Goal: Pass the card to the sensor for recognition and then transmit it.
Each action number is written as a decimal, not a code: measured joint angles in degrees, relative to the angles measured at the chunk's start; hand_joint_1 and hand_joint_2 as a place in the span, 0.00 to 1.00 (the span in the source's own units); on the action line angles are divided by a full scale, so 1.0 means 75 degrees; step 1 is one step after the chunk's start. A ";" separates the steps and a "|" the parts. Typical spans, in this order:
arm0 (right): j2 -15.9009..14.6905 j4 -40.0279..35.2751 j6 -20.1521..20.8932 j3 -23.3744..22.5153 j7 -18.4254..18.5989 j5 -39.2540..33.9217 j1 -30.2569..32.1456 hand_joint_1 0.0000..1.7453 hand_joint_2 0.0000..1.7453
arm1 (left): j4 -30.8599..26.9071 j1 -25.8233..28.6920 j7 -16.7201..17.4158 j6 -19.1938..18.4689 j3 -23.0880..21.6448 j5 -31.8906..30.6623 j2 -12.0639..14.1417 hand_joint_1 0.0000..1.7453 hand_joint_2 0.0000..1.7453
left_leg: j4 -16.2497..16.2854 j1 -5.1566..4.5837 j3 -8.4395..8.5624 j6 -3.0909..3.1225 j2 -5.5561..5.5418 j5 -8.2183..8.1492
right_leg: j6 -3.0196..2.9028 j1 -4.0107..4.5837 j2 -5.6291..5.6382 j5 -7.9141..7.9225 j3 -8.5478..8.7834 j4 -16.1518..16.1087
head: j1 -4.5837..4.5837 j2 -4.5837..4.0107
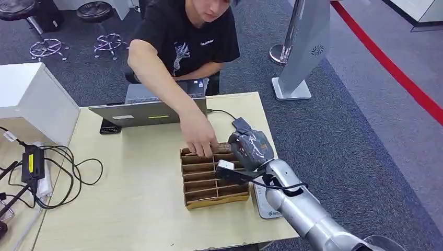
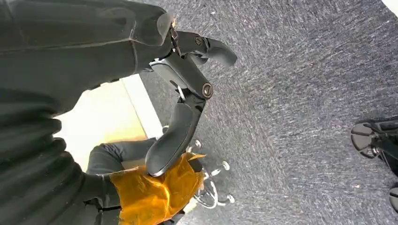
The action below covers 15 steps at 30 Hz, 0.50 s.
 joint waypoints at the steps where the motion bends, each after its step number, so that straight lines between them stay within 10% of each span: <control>1: 0.0000 0.0000 0.0000 0.0000 0.0000 0.0000 -0.0001 0.97 1.00 | 0.0000 0.0000 0.0000 0.0000 0.0000 0.0000 0.0000 0.00 1.00 | 0.0000 0.0000 0.0000 0.0000 0.0000 0.0000 | 0.0000 0.0000 0.0000 0.0000 0.0000 0.0000 | 0.0003 0.0000; 10: 0.0000 0.0003 0.0003 0.0003 0.0006 0.0012 0.0028 0.98 1.00 | 0.0000 0.0001 0.0003 0.0000 0.0000 0.0000 0.0000 0.00 1.00 | 0.0000 0.0000 -0.0001 0.0000 0.0000 0.0000 | 0.0000 0.0000 0.0000 0.0000 -0.0001 0.0000 | 0.0003 0.0000; 11: 0.0000 0.0006 0.0003 0.0003 0.0006 0.0012 0.0029 0.84 1.00 | 0.0000 0.0001 0.0003 0.0000 0.0000 0.0000 0.0000 0.00 1.00 | 0.0000 0.0000 -0.0001 0.0000 0.0000 0.0000 | 0.0000 0.0000 0.0000 0.0000 -0.0001 0.0000 | 0.0003 0.0000; 13: 0.0000 0.0006 0.0003 0.0000 0.0006 0.0012 0.0029 0.00 1.00 | 0.0000 0.0001 0.0003 0.0000 0.0000 0.0000 0.0000 0.00 1.00 | 0.0000 0.0000 -0.0002 0.0000 0.0000 0.0000 | 0.0000 0.0000 0.0000 0.0000 -0.0001 0.0000 | 0.0003 0.0000; 15: 0.0000 0.0006 0.0003 0.0003 0.0006 0.0012 0.0029 0.00 1.00 | 0.0000 0.0001 0.0003 0.0000 0.0000 0.0000 0.0000 0.00 1.00 | 0.0000 0.0000 -0.0002 0.0000 0.0000 0.0000 | 0.0000 0.0000 0.0000 0.0000 -0.0001 0.0000 | 0.0003 0.0000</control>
